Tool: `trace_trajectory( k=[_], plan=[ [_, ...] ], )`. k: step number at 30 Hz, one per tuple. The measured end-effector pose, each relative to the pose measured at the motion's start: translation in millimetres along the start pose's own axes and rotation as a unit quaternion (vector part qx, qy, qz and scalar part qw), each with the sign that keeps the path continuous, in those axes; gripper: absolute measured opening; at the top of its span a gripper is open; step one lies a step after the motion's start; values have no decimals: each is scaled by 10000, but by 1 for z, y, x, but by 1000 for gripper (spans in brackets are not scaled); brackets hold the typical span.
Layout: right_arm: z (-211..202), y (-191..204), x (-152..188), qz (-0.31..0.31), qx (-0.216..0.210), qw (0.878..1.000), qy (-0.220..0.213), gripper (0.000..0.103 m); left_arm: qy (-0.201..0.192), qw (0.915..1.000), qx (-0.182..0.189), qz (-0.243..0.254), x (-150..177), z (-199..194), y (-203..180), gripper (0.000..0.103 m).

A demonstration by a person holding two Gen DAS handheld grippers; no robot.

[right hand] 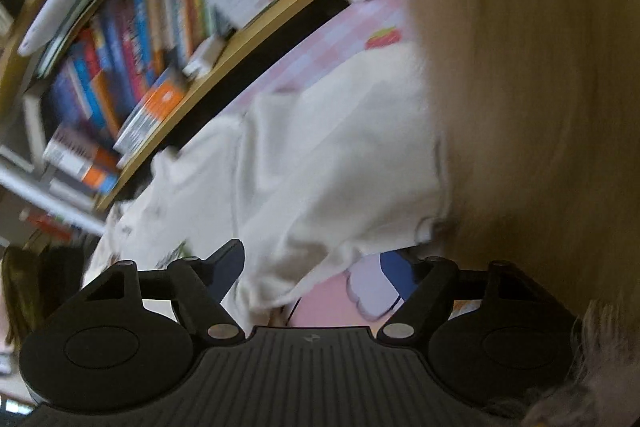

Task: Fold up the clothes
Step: 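Move the right gripper to the sleeve nearest it, then grasp the sleeve with the right gripper and fold it onto the shirt body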

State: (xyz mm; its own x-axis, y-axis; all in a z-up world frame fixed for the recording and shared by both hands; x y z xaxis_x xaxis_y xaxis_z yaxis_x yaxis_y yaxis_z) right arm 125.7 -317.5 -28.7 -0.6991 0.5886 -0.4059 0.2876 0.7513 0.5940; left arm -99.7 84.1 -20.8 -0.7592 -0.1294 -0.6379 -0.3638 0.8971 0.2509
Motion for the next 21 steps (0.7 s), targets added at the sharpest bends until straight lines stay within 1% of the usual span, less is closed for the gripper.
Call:
trace_trajectory(
  k=[1, 2, 3, 4, 6, 7, 8, 9, 11, 14, 15, 18, 21],
  plan=[
    [1, 0, -1, -7, 92, 9999, -59, 70, 7, 10000, 13, -25, 1, 0, 2, 93],
    [1, 0, -3, -14, 184, 9998, -119, 66, 3, 10000, 29, -46, 3, 0, 5, 93],
    [2, 1, -4, -20, 276, 9995, -178, 59, 0, 10000, 44, -68, 4, 1, 8, 93],
    [3, 1, -5, -27, 368, 9990, -237, 55, -3, 9999, 60, -89, 5, 1, 10, 93],
    [5, 1, -6, -70, 542, 9981, -295, 37, -18, 9999, 101, -132, 8, 1, 16, 93],
    [6, 1, -6, -91, 628, 9975, -323, 31, -28, 9998, 113, -153, 10, 2, 20, 93],
    [7, 2, -6, -112, 715, 9968, -351, 21, -34, 9998, 124, -170, 11, 2, 23, 93],
    [7, 2, -7, -173, 777, 9961, -373, 14, -33, 9997, 130, -186, 12, 2, 27, 93],
    [8, 6, -8, -328, 885, 9945, -445, 8, -30, 9997, 144, -219, 15, 2, 36, 93],
    [5, 20, -13, -693, 966, 9908, -652, 7, 88, 9992, 183, -358, 19, 7, 59, 94],
    [4, 27, -14, -784, 969, 9896, -720, 7, 148, 9988, 102, -447, 22, 8, 69, 94],
    [2, 44, -15, -982, 929, 9870, -870, 7, 302, 9963, -450, -673, 31, 12, 105, 94],
    [1, 55, -14, -1088, 911, 9852, -959, 7, 345, 9917, -779, -965, 37, 11, 135, 95]
  ],
)
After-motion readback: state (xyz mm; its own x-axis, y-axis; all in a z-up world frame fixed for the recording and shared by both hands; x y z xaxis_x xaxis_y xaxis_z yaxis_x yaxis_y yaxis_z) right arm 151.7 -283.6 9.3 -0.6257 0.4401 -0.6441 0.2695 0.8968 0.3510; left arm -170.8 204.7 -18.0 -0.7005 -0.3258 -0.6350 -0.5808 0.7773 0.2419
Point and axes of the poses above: each gripper's, at about its wrist camera, not at the fingertips, and z roughly the way its jaws point, y to its left, x to its underside, the point moved 2 cm from there along z, roughly the way its jaws point, and after that the axes turned 4 degrees about z, right-handed, at the moved point
